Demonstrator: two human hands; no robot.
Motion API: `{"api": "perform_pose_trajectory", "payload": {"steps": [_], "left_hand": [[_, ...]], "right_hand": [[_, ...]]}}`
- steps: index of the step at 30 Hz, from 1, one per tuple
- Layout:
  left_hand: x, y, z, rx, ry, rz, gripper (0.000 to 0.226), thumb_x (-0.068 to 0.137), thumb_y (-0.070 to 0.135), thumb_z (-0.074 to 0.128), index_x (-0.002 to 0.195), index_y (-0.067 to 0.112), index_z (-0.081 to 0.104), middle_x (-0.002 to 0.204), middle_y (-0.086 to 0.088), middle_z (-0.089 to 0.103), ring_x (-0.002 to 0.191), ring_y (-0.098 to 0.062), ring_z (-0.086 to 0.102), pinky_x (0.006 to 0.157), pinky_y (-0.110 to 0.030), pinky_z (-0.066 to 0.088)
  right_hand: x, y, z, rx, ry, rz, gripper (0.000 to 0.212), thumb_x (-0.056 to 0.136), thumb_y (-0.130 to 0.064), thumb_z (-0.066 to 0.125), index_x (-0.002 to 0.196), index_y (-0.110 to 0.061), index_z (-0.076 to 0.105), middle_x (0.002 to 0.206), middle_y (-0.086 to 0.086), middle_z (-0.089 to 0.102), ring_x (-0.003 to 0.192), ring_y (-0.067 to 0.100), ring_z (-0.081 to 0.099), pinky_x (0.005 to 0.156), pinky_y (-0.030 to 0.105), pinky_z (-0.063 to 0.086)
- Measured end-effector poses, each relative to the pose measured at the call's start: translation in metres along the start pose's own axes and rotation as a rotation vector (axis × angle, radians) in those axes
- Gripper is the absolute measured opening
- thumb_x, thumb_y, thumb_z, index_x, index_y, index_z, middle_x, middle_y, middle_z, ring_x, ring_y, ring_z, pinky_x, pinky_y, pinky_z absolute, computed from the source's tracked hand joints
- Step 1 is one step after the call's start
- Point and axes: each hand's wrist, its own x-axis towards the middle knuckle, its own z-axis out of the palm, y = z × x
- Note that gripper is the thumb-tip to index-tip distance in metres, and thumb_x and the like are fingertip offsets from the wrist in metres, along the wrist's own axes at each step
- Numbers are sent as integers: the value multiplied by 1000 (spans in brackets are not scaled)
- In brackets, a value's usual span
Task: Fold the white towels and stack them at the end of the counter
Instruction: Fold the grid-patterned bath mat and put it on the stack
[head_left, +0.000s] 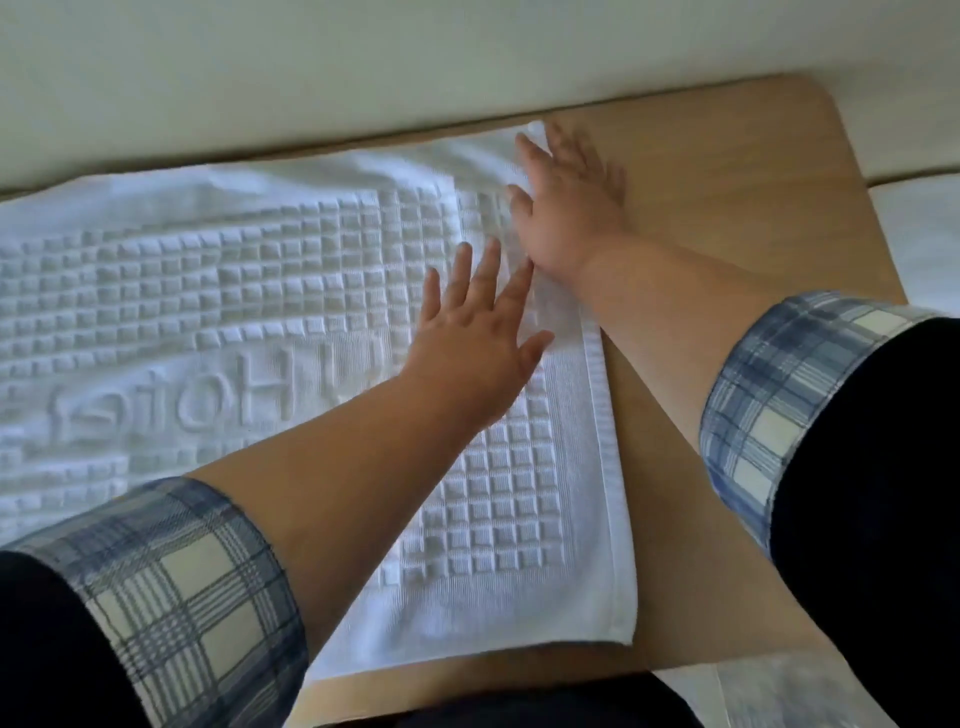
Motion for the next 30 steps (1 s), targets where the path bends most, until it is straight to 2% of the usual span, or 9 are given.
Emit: {"api": "perform_pose_trajectory", "payload": {"steps": [4, 10, 13, 16, 19, 21, 25, 27, 30], "left_hand": [[-48, 28, 23, -46, -5, -6, 72, 96, 66, 6, 152, 28, -21, 159, -7, -30, 143, -28, -34, 116, -54, -18], [-108, 60, 74, 41, -110, 79, 84, 91, 69, -3, 149, 14, -29, 153, -8, -40, 139, -29, -41, 114, -57, -18], [-111, 72, 65, 4, -118, 61, 88, 94, 69, 9, 149, 11, -28, 149, -6, -42, 141, -30, -37, 116, -56, -17], [-140, 78, 61, -64, -190, 212, 87, 94, 68, 26, 153, 25, -22, 153, -7, -39, 140, -28, -38, 116, -52, -19], [-177, 79, 64, 8, -264, 397, 88, 92, 63, 46, 156, 31, -7, 157, -10, -32, 142, -32, -34, 114, -53, -21], [-188, 79, 67, 48, -265, 414, 90, 90, 59, 55, 156, 31, 1, 160, -7, -25, 146, -33, -26, 116, -54, -17], [-188, 88, 65, 14, -105, 372, 57, 91, 52, 55, 142, 29, 43, 157, -9, 28, 146, -34, 22, 118, -54, 18], [-182, 96, 66, 7, -47, 355, 39, 76, 38, 71, 114, 27, 68, 132, -6, 58, 120, -30, 56, 99, -46, 48], [-175, 104, 66, -83, 45, 231, 36, 58, 24, 81, 93, 26, 71, 103, 1, 66, 87, -23, 64, 71, -38, 57]], "right_hand": [[-86, 13, 2, 138, 62, -12, 50, 103, -27, 35, 153, -30, 34, 165, 3, 21, 153, 26, 9, 120, 56, 10], [-171, 30, 38, -47, -53, -64, 54, 104, -41, 25, 157, -32, 18, 167, 3, 6, 153, 24, 5, 121, 56, 4], [-162, 29, 37, -63, -84, -42, 57, 102, -44, 24, 157, -36, 11, 168, 5, 0, 153, 25, 0, 121, 54, 0], [-162, 24, 30, -92, -157, 23, 58, 103, -48, 24, 157, -39, 5, 167, 8, -6, 153, 27, -6, 122, 51, -3], [-161, 18, 21, -47, -93, 107, 60, 100, -48, 38, 156, -32, 21, 163, 9, 21, 149, 31, 16, 121, 46, 16], [-148, 14, 13, 124, 41, 178, 55, 98, -39, 48, 150, -24, 37, 148, 6, 45, 136, 32, 38, 108, 41, 35], [-104, 8, -1, 401, 57, 247, 52, 96, -27, 58, 146, -18, 41, 143, 6, 49, 120, 26, 56, 93, 33, 50], [-87, 7, -4, 398, 7, 262, 49, 94, -22, 60, 140, -21, 44, 138, 7, 47, 110, 26, 59, 86, 35, 54], [-70, 8, -5, 373, -138, 257, 47, 90, -20, 60, 133, -23, 42, 126, 9, 49, 93, 30, 64, 72, 34, 56]]}}
